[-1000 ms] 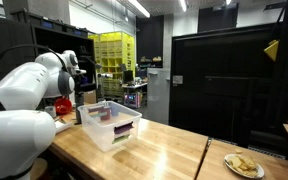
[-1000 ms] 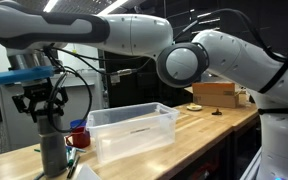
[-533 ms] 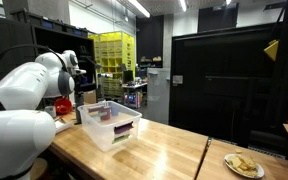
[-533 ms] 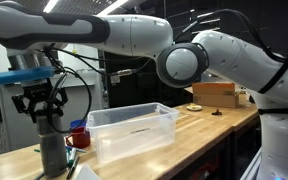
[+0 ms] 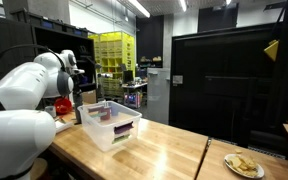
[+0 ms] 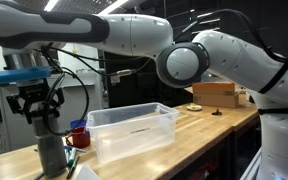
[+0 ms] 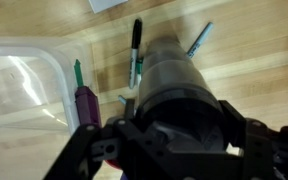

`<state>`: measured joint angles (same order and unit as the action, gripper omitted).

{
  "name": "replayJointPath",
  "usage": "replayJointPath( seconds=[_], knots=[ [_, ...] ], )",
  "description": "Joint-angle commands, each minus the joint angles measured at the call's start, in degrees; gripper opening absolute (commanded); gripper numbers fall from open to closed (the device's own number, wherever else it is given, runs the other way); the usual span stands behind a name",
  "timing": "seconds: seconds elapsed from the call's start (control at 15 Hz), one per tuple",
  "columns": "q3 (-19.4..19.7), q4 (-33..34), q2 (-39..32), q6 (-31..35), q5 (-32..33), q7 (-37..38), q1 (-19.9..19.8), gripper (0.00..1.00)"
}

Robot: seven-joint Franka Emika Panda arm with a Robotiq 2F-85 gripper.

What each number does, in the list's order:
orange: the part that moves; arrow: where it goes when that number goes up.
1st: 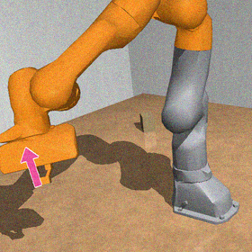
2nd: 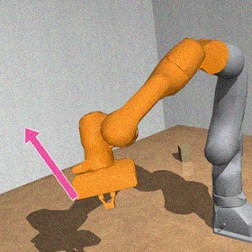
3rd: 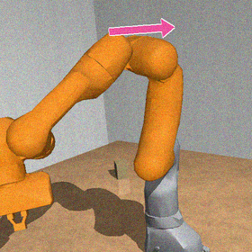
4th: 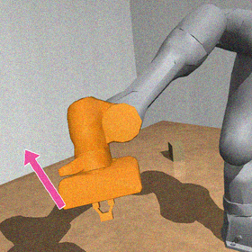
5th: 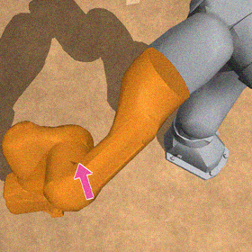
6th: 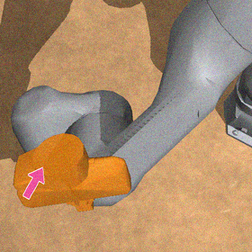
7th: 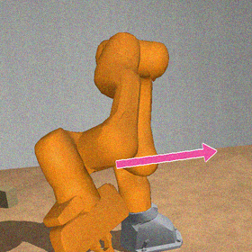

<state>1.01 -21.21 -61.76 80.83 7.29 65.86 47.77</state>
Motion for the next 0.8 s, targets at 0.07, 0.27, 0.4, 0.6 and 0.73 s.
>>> replayJointPath(
  seconds=[0.07, 0.27, 0.4, 0.6, 0.73],
  knots=[
    [0.58, 0.22, 2.01, 1.15, 0.06, 0.73, 1.94, 0.55],
    [1.12, 0.62, 3.2, 1.27, 0.52, 0.81, 3.0, 0.55],
    [1.49, 0.93, 4.06, 1.2, 0.83, 0.8, 3.53, 0.55],
    [1.73, 1.0, 5.09, 1.24, 0.86, 0.54, 3.79, 0.55],
    [1.47, 0.8, 5.58, 1.21, 0.55, 0.13, 3.58, 0.59]
  ],
)
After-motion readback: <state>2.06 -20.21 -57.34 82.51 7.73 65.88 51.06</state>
